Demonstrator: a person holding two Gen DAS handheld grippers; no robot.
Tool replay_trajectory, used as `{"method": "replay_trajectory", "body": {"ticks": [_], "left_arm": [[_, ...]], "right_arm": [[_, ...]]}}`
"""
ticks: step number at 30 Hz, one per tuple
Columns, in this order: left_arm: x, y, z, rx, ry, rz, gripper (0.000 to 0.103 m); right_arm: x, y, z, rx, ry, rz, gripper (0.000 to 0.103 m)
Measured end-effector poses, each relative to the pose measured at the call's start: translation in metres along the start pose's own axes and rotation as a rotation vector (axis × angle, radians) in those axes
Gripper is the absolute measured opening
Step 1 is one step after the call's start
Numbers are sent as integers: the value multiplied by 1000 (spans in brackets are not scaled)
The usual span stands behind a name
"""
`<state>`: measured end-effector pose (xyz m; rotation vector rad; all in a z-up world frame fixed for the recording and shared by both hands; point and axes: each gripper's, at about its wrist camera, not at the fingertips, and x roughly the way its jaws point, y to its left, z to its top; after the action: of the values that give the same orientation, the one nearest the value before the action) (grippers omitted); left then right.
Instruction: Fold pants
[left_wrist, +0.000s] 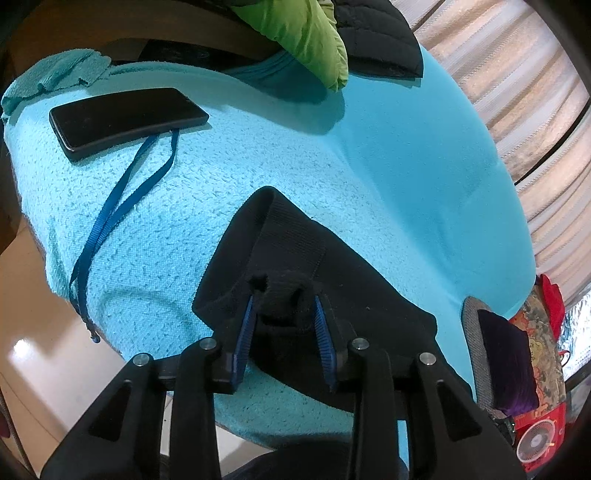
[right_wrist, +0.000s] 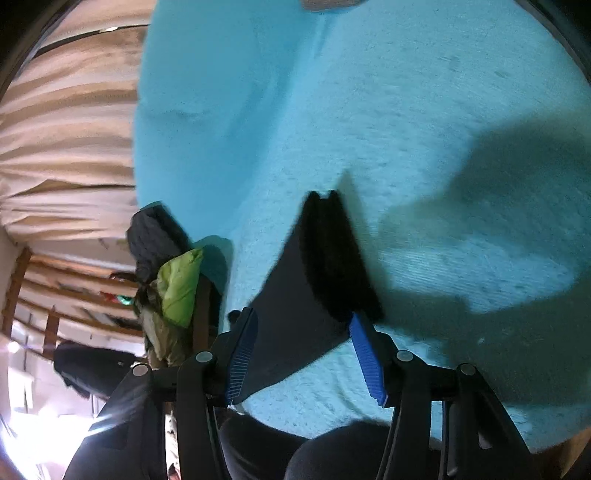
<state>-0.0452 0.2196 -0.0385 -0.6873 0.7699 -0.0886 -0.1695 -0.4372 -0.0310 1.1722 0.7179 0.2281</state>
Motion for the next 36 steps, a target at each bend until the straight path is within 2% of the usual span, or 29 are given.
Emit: {"method": "replay_trajectory", "body": {"ticks": [2,4,6,7,8,9,10,14,16,19,20,24,27,29,32,36], "left_arm": [[0,0,0,0,0,0,31],[0,1,0,-5,-1,-1,33],[1,1,-1,-9,0,-4,34],[1,2,-1,-12,0,-7,34],[1,3,0,-11,3,-9,31],[1,3,0,-7,1,-6,15],[1,3,0,2,3,-4,10],[-10,-12,1,101,-31,23,8],[-16,-14,0,122,-46,13,8],[1,-1,-3,103,16,39,9],[1,5,-3,69,18,18,9],[-23,-2,-1,75,-34,-16,8],[-20,6,0,58,-48,25,8],[-24,11,-4,21,-53,10,7],[-33,3,-8,76,-83,13,7],[-6,11,-5,58,-18,37,8]], "right_arm": [[1,4,-1,-17,-3,27,54],[6,4,0,-40,7,-18,53],[11,-1,1,-37,11,-65,37],[11,-2,1,-41,11,-83,26],[12,-1,1,-58,10,-109,9],[13,1,0,-86,17,-133,4],[14,3,-1,-104,18,-146,4],[2,19,2,-190,-26,-151,3],[-4,25,5,-226,-35,-161,3],[5,19,6,-229,-7,-225,3],[7,11,6,-206,1,-239,3],[-5,17,-1,-218,-47,-208,3],[-4,14,2,-224,-52,-233,3],[-6,4,7,-188,-58,-233,3],[-10,6,5,-212,-66,-235,3],[-3,-4,10,-183,-53,-226,3]]}}
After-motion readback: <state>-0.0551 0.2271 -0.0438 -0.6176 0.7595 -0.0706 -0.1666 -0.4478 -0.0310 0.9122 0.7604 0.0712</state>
